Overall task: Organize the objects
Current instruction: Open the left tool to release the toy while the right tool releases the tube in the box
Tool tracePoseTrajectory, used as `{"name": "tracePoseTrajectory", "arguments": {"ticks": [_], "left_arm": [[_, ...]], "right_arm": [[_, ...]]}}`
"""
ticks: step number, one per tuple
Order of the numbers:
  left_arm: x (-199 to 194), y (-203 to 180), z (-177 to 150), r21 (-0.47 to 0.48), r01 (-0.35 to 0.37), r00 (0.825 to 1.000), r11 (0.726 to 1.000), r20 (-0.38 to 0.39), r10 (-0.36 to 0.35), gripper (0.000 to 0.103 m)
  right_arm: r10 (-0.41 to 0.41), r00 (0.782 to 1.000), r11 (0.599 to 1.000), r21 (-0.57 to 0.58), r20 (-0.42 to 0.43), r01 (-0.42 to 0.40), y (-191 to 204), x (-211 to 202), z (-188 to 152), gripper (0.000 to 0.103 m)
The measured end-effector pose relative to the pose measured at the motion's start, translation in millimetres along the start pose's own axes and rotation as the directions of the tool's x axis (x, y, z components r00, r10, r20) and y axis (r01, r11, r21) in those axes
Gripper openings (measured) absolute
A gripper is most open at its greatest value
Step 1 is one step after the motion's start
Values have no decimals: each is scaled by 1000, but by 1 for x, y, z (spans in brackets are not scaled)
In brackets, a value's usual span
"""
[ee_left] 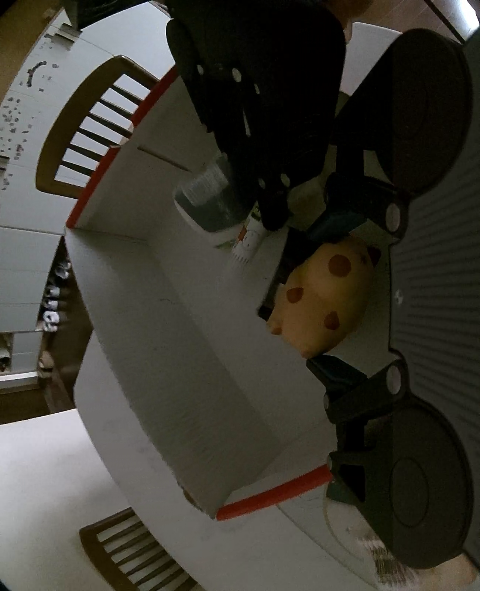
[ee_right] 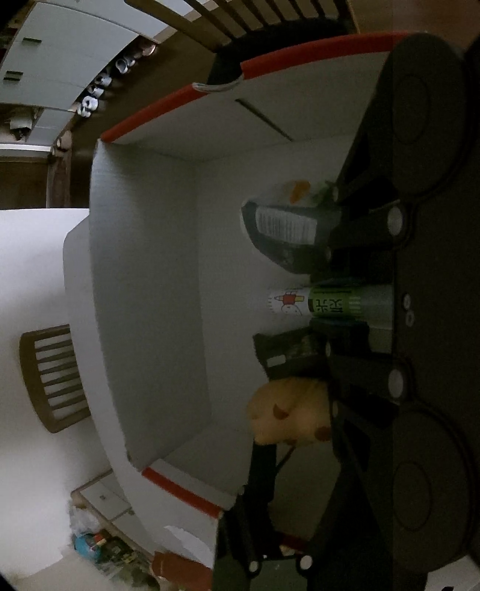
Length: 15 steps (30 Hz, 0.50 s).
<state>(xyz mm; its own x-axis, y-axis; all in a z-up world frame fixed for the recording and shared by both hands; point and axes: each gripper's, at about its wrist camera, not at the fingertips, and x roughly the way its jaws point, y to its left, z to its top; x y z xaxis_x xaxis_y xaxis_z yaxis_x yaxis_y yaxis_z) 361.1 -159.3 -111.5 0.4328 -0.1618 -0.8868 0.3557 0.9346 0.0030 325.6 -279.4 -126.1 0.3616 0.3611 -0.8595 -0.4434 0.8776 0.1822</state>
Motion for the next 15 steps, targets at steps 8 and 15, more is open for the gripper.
{"name": "tracePoseTrajectory", "arguments": {"ticks": [8,15], "left_arm": [[4,-6,-1,56,-39,998,998,-46,41,68],[2,-6,-5,43,-42,998,998,-37,44,68]], "right_arm": [[21,1000,1000,-11,-15,-21,1,1,3,17],[49,999,999,-22,1,-49,1,-7,4,22]]}}
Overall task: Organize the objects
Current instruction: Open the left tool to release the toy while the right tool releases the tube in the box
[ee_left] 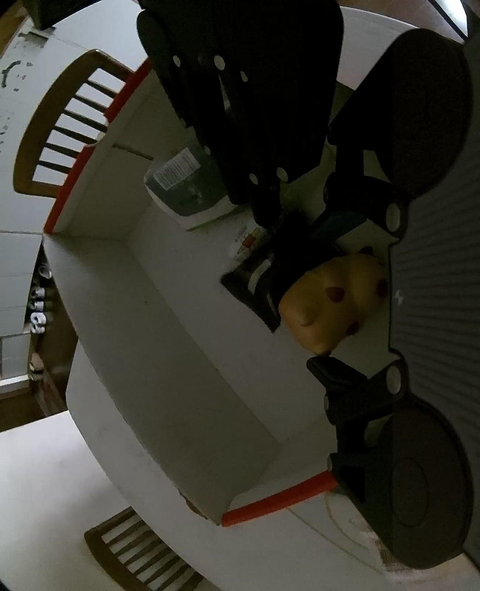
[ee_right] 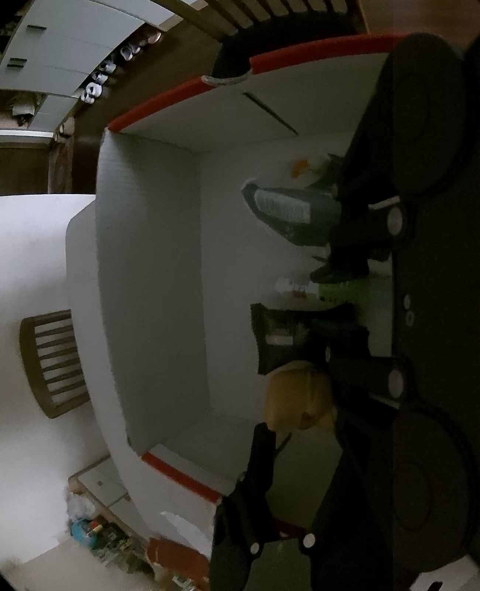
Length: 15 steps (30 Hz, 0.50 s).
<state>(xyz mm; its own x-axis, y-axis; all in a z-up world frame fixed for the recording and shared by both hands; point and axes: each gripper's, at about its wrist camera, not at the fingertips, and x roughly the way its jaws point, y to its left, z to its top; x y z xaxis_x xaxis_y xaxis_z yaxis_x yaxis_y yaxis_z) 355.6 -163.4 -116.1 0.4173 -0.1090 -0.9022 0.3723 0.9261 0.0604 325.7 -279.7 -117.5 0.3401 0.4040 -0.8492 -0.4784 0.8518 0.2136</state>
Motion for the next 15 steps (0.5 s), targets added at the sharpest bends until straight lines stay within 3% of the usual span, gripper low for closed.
{"name": "tracePoseTrajectory", "arguments": {"ticks": [15], "left_arm": [[-44,12,-16,-84,26,988,996,155,-13,68]], "right_arm": [[48,994,998,-34,95,-45,15,-50,-3,26]]}}
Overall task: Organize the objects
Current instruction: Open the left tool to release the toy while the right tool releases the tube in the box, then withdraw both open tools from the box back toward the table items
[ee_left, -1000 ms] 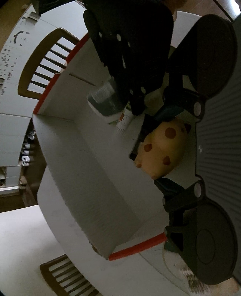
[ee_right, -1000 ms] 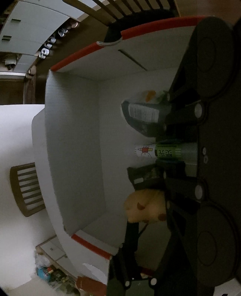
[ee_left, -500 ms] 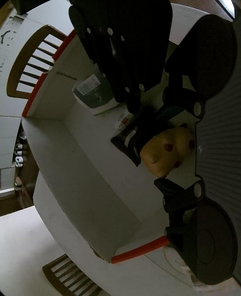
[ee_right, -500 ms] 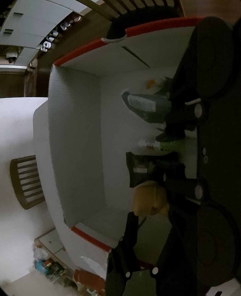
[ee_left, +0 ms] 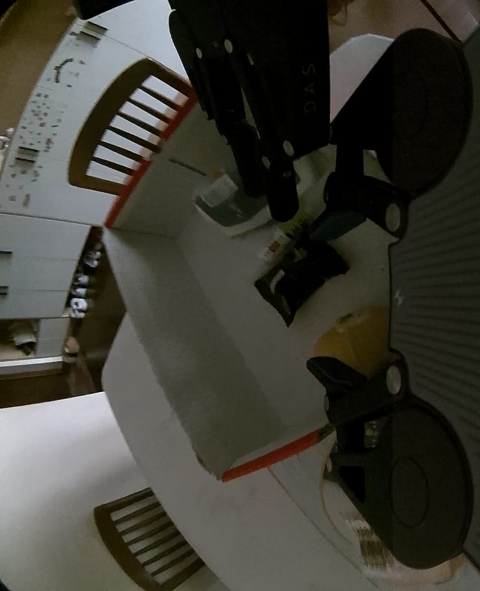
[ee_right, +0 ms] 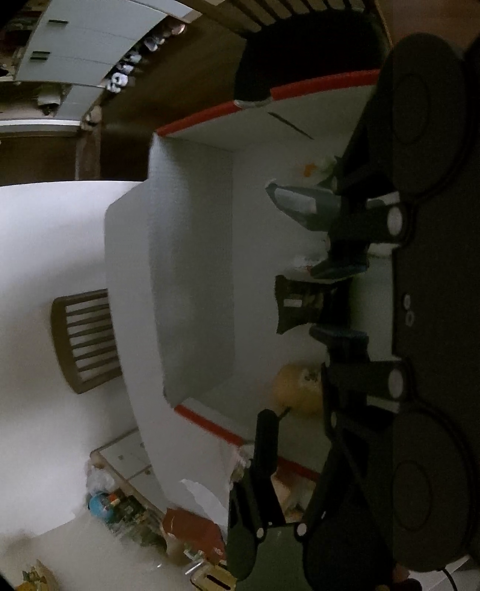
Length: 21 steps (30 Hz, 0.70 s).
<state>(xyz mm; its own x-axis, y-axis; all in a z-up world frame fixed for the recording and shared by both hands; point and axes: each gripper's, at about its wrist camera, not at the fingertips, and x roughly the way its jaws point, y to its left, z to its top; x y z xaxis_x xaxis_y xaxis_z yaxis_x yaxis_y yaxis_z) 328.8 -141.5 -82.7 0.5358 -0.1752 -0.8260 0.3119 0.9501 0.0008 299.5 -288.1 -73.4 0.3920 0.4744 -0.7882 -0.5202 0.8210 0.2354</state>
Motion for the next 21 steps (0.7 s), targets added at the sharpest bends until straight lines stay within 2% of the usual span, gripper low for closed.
{"name": "tracePoseTrajectory", "arguments": {"ticks": [4,13,16,19,21], "left_arm": [[-18,-1,-3,-6,11,999,1000,42,-11,68],[-59,6,-18,-8,61,991,998,123,-60,68],[-72,13,-24,-19,81,986,997,148,-77,68],[-84,20,-33,-21,90,982,996,169,-85,68],[-92,27,-39,-23,97,979,995,180,-91,68]], "right_arm": [[22,1000,1000,14,16,-22,6,-10,-1,26],[-2,997,1000,13,76,1,34,-34,-9,27],[-15,995,1000,17,97,13,44,-42,-13,33],[-22,993,999,37,119,18,54,-49,-16,48],[-31,992,998,49,126,25,63,-51,-19,49]]}}
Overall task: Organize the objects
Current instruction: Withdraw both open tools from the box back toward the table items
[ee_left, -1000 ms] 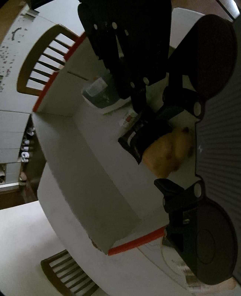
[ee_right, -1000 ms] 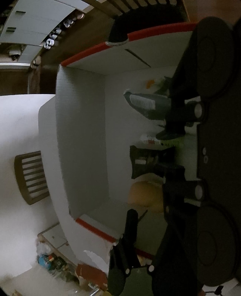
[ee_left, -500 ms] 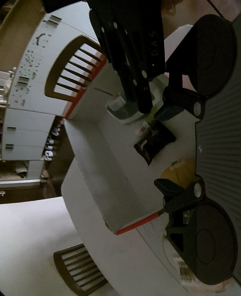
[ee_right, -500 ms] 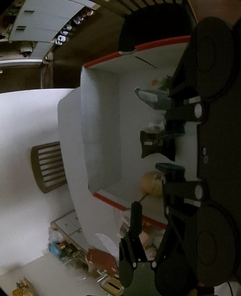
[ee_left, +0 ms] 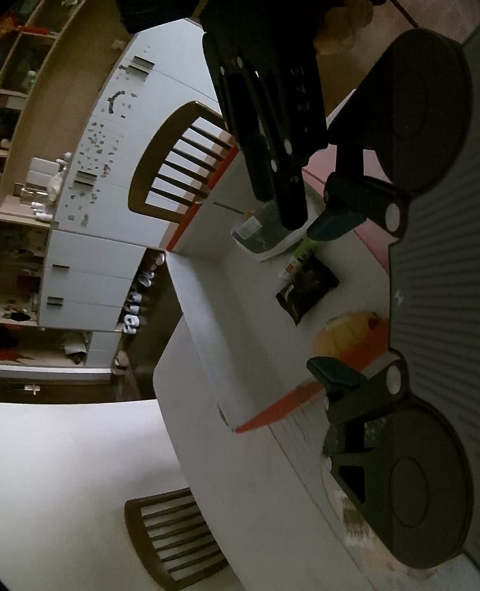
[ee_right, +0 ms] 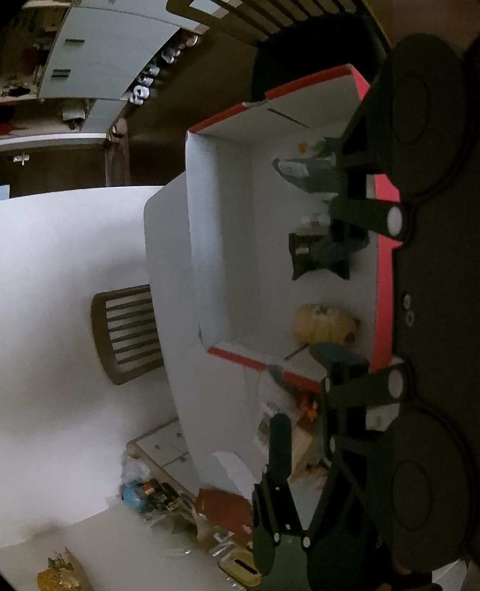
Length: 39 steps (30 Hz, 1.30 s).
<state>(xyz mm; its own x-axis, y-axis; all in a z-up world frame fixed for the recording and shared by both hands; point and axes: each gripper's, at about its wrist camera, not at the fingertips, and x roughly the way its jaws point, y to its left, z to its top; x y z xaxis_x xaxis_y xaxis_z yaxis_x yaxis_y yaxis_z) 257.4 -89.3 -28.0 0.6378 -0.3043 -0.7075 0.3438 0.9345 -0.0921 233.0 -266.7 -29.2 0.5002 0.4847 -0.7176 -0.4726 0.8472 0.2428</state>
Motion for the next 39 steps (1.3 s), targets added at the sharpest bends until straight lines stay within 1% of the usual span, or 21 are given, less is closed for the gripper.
{"name": "tracePoseTrajectory", "arguments": {"ticks": [5,8,13,14,16,19,20,26,27,29,33,34,39], "left_arm": [[-21,16,-11,-12,14,1000,1000,17,-13,69],[-33,26,-19,-15,19,999,1000,32,-19,75],[-52,43,-35,-22,24,999,999,46,-23,75],[-56,47,-38,-25,25,999,999,48,-24,75],[-62,55,-44,-35,26,998,999,50,-24,76],[-71,68,-52,-49,31,998,998,51,-28,81],[-74,72,-55,-54,35,998,998,53,-32,81],[-92,99,-76,-82,20,998,996,61,-15,81],[-94,104,-80,-89,19,998,996,59,-14,83],[-100,115,-87,-104,20,998,994,59,-14,91],[-106,136,-102,-145,22,998,989,55,-14,97],[-107,140,-106,-153,25,998,988,55,-17,100],[-109,155,-121,-172,2,998,985,54,7,102]], "right_arm": [[-22,1000,1000,21,17,22,21,-6,-8,57],[-34,999,999,27,25,33,33,-8,-12,59],[-36,999,999,35,31,34,57,-7,-20,64],[-36,999,999,34,31,35,62,-6,-21,67],[-35,999,999,28,35,34,72,-5,-24,70],[-30,999,999,22,37,30,90,-2,-29,73],[-29,999,999,21,36,29,95,-1,-30,74],[-23,999,1000,1,27,23,125,10,-38,76],[-21,1000,1000,-2,23,21,129,12,-39,76],[-22,1000,1000,-5,16,22,138,17,-41,76],[-30,1000,999,-17,-6,30,149,26,-44,76],[-32,999,999,-20,-10,32,151,28,-44,76],[-37,999,999,-30,-28,36,160,36,-43,76]]}}
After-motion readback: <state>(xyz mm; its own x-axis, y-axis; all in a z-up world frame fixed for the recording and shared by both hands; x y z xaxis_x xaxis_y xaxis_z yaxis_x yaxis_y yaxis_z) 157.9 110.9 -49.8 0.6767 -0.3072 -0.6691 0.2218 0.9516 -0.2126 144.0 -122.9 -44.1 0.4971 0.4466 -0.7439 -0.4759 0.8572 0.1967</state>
